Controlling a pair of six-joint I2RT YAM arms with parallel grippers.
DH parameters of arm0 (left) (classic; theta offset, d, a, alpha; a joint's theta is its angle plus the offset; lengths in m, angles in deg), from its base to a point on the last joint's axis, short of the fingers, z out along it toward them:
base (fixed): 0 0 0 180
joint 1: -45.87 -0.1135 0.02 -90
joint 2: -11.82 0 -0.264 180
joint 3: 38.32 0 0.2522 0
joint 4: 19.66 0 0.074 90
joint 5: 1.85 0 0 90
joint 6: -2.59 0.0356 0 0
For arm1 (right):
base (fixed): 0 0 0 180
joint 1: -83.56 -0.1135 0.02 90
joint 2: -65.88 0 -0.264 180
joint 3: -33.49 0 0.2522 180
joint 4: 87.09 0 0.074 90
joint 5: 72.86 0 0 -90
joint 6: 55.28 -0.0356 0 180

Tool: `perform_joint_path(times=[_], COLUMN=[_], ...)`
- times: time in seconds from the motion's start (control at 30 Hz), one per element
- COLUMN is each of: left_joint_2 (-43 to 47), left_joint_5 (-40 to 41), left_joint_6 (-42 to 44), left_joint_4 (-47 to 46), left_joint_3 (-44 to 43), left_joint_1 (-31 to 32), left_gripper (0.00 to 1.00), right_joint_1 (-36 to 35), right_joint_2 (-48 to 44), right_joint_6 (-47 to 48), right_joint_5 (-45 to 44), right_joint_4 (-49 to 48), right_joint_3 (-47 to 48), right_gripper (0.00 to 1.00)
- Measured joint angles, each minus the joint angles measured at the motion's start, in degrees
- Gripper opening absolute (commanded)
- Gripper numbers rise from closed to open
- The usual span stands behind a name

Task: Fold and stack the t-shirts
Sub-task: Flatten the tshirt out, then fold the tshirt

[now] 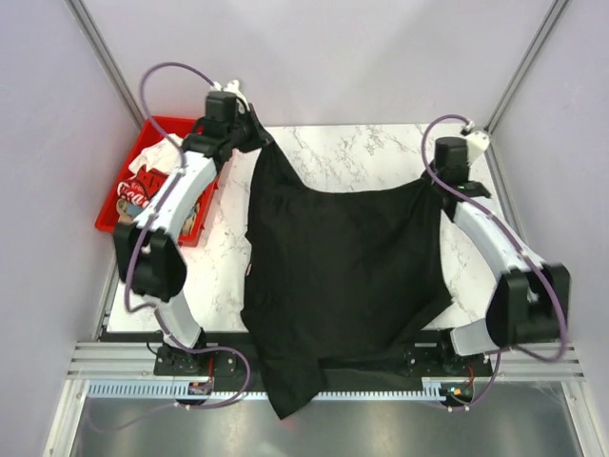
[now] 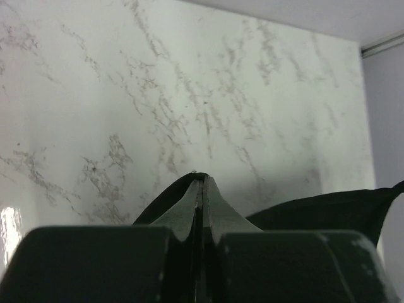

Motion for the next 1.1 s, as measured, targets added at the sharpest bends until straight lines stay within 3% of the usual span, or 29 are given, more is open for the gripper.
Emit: perform_joint_path(times=[0.2,0.4,0.7,1.1], left_joint_2=[-23.37,-35.12,-42.47,-37.48], left_joint_5=[-0.09,-0.13,-1.53,-5.05], left_joint_6=[1.11,0.24,-3.28,-10.16], left_joint_4=[-0.7,-1.31,-2.95,-2.71], left_joint_3=[-12.07,-22.58,-35.12,-23.58], left_joint_1=[-0.28,-1.01,-2.23,-7.08], left_gripper=[0.02,0.02,0.02,0.02], right_joint_1=[3.85,9.03,12.15,14.1], right_joint_2=[23.08,41.18,49.66,51.74], right_joint_6=[-0.04,0.02,0.0,0.11], right_joint_5=[6.95,15.85,24.55,27.93], right_joint_4=[-13.09,-17.46,-22.62,-23.3], right_joint_3=[3.32,15.1,26.23,28.81], right_gripper=[0.0,0.0,0.0,0.0])
